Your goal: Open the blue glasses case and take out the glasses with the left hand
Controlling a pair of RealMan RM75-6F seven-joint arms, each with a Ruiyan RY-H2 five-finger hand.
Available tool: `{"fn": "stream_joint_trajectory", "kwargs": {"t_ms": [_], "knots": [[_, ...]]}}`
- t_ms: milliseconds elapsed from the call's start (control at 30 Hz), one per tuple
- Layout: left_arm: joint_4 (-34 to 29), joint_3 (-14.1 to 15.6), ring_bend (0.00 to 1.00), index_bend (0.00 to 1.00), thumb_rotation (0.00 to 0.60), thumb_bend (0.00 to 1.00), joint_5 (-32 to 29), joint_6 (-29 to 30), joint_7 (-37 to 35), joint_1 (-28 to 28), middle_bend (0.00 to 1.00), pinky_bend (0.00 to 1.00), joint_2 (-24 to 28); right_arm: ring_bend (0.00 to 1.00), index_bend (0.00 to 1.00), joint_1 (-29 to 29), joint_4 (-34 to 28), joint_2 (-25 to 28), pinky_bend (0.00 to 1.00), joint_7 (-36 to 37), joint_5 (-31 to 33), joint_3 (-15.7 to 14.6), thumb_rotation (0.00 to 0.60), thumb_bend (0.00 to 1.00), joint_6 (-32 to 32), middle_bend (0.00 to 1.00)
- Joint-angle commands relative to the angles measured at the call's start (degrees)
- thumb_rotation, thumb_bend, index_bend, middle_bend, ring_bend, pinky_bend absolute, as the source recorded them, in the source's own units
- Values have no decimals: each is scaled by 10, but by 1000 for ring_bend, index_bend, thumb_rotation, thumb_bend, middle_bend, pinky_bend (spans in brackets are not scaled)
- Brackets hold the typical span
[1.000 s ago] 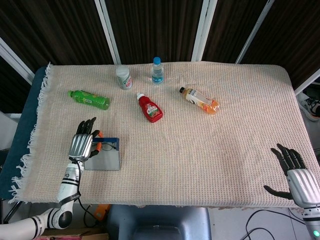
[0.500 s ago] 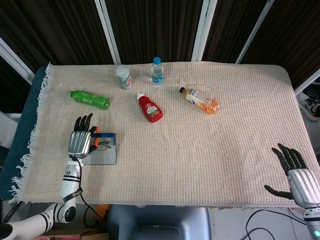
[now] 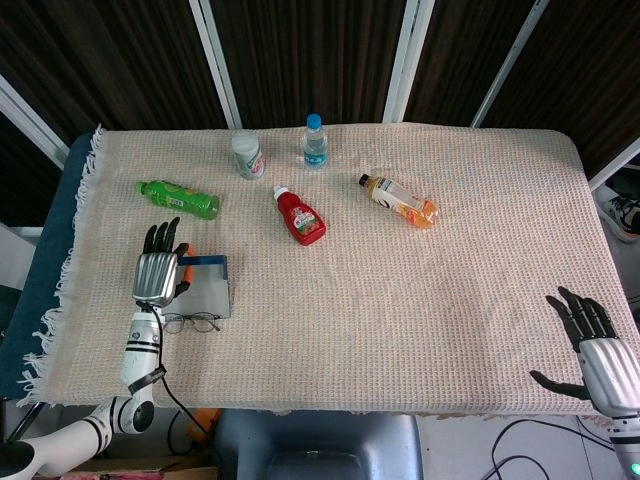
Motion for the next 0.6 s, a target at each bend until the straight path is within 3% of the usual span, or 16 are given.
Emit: {"fn": "stream_joint_trajectory", "kwargs": {"t_ms": [33, 333, 400, 567, 600], "knots": [[33, -21, 0, 626, 600, 457, -9, -14, -7, -22, 16, 0, -13, 0, 0, 0, 0, 1, 0, 1, 1, 1, 600, 177, 0, 0], [134, -42, 0, 534, 600, 455, -44, -100, -18, -69, 12, 0, -55, 0, 0, 0, 2, 4, 0, 9, 12, 7, 600, 177, 1, 0], [150, -37, 0, 457, 600, 457, -47, -117, -22, -70, 3, 0, -62, 0, 0, 0, 3, 4, 0, 9, 14, 7, 600, 177, -1, 0], [146, -32, 0, 88, 600, 446, -60, -148, -10, -64, 0, 0, -56, 0, 0, 3, 3, 3, 0, 3, 13, 7, 600, 178, -7, 0], [136, -32, 0, 52, 600, 440, -64, -151, -3, -61, 0, 0, -49, 0, 0, 4, 2, 2, 0, 1, 12, 6, 600, 178, -9, 0]]}}
